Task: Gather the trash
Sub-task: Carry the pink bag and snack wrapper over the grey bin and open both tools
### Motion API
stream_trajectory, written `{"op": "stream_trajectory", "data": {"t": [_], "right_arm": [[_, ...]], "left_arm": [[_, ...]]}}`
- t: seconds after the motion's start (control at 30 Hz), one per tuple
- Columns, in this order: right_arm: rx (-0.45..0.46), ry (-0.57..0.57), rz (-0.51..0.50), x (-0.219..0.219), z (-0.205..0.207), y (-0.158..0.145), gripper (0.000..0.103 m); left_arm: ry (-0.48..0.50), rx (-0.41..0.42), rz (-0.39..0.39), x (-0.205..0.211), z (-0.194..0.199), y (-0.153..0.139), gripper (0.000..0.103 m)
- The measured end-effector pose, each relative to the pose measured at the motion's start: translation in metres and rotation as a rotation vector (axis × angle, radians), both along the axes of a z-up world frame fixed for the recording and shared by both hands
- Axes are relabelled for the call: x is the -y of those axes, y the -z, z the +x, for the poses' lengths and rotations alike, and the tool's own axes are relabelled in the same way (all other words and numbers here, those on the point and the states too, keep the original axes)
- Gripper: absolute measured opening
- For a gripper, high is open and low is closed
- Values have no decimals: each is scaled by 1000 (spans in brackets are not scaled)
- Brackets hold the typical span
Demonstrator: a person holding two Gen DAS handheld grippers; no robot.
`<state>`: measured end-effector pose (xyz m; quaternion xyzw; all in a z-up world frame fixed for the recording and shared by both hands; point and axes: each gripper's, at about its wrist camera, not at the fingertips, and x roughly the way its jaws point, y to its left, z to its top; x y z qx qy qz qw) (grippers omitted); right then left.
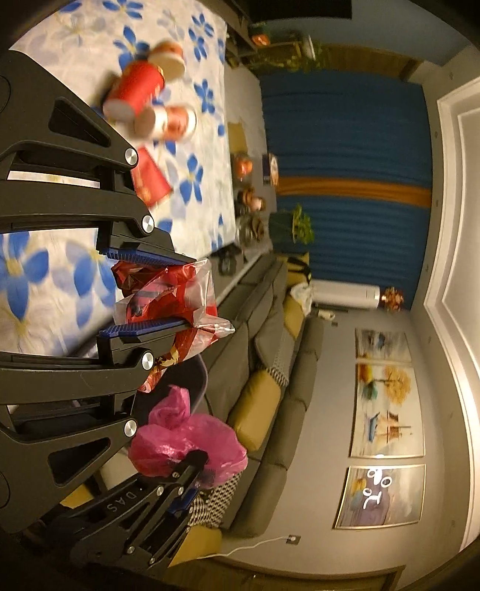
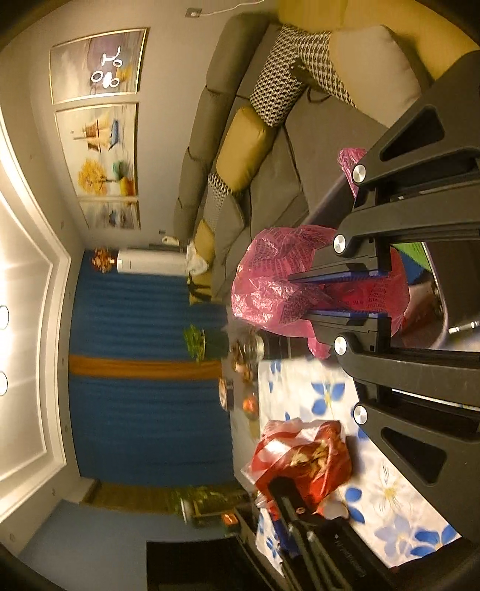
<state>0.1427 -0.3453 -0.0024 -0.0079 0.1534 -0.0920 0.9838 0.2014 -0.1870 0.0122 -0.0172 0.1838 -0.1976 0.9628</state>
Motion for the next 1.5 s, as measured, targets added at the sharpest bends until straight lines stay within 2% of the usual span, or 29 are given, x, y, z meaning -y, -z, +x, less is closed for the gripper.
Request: {"op": "stream_trajectory", "data": {"t": [0.23,0.5,1.4,1.43,1.47,1.5], "right_arm": [[-9,23,23,20,15,9,14],[-12,38,38,24,21,15,14],[-41,53,111,45,45,16,14],[-39,54,114,46,46,16,15],[-38,53,116,46,46,17,20],[-37,56,116,47,46,17,22]], "left_arm": [[55,-7,16,36,14,15,26],[80,-29,0,50,32,27,26],[106,-52,-32,65,52,47,28],[107,-53,-33,65,52,47,29],[108,-52,-34,66,53,47,29],[111,-49,-35,66,52,47,29]]}}
